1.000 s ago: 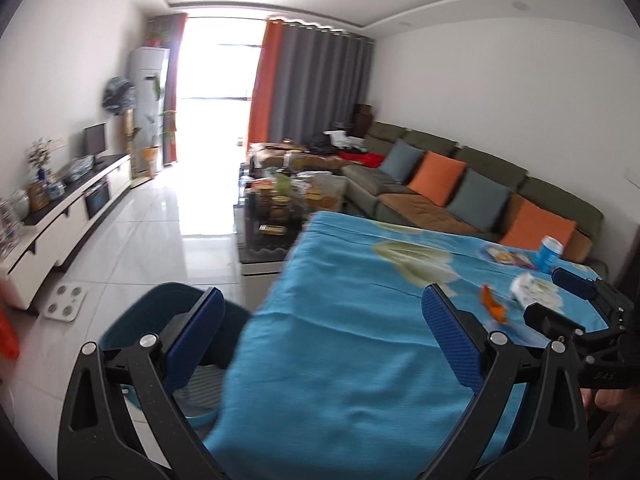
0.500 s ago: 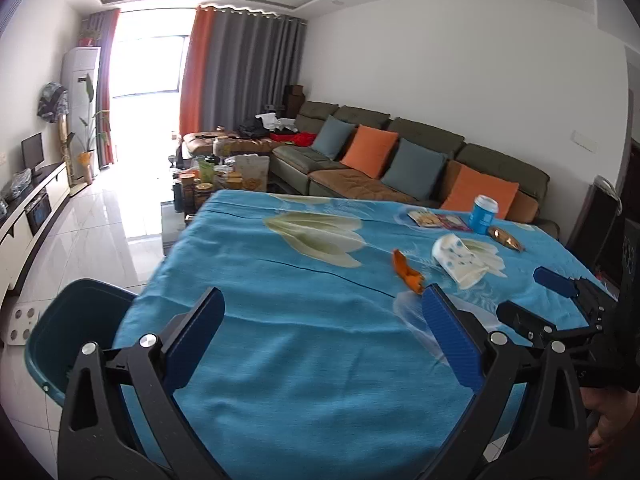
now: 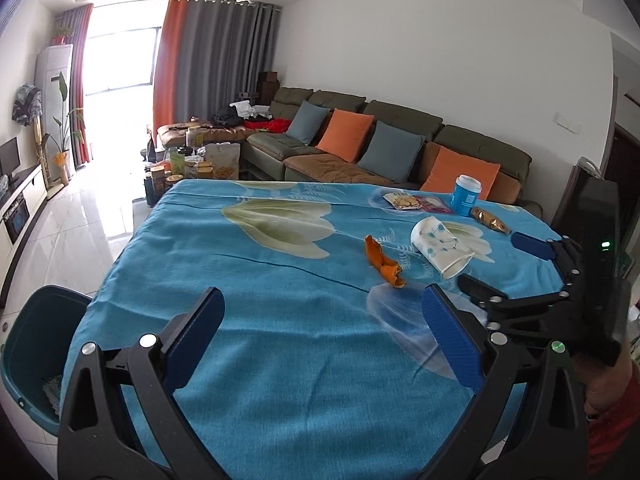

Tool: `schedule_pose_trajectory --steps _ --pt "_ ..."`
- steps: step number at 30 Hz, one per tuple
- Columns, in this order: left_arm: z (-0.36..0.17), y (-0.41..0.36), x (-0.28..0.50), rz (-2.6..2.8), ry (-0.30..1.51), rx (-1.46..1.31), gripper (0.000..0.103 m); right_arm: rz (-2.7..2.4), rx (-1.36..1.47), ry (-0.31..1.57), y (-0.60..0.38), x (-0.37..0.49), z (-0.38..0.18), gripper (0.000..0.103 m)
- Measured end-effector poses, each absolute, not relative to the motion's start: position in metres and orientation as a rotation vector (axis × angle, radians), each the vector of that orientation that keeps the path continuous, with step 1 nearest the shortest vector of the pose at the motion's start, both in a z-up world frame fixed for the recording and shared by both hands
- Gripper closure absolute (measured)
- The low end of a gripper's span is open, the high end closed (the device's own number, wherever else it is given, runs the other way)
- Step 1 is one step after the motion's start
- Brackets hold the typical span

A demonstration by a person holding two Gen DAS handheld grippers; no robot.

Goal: Collect trash
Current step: 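Grasp the orange peel with the left tool while the right tool grasps the white paper cup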

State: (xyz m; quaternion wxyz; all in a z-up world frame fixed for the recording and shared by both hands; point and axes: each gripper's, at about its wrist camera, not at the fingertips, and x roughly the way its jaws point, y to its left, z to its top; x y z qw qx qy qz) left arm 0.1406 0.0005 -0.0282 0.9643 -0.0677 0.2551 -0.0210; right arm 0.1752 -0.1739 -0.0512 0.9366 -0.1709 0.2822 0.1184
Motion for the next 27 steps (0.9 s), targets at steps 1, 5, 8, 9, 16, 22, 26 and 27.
schedule_pose_trajectory --steps 1,5,8,9,16,22,26,27 --pt "-0.028 0.002 0.143 -0.044 0.518 -0.141 0.006 0.237 -0.371 0.586 -0.171 0.181 -0.054 0.008" --pt "-0.032 0.005 0.155 -0.050 0.533 -0.153 0.006 0.235 -0.414 0.655 -0.165 0.201 -0.064 0.018" --pt "-0.035 0.007 0.167 -0.058 0.543 -0.167 0.006 0.209 -0.468 0.681 -0.161 0.212 -0.067 0.022" --pt "-0.035 0.007 0.169 -0.063 0.545 -0.170 0.006 0.206 -0.479 0.683 -0.159 0.215 -0.067 0.025" --pt "-0.036 0.000 0.190 -0.100 0.549 -0.166 0.006 0.174 -0.652 0.680 -0.143 0.221 -0.080 0.049" --pt "-0.041 -0.006 0.204 -0.121 0.566 -0.167 0.006 0.161 -0.716 0.660 -0.140 0.217 -0.084 0.070" --pt "-0.045 -0.011 0.214 -0.133 0.585 -0.170 0.006 0.171 -0.687 0.626 -0.147 0.213 -0.075 0.076" --pt "-0.045 -0.012 0.216 -0.138 0.589 -0.170 0.006 0.175 -0.674 0.621 -0.149 0.213 -0.073 0.078"
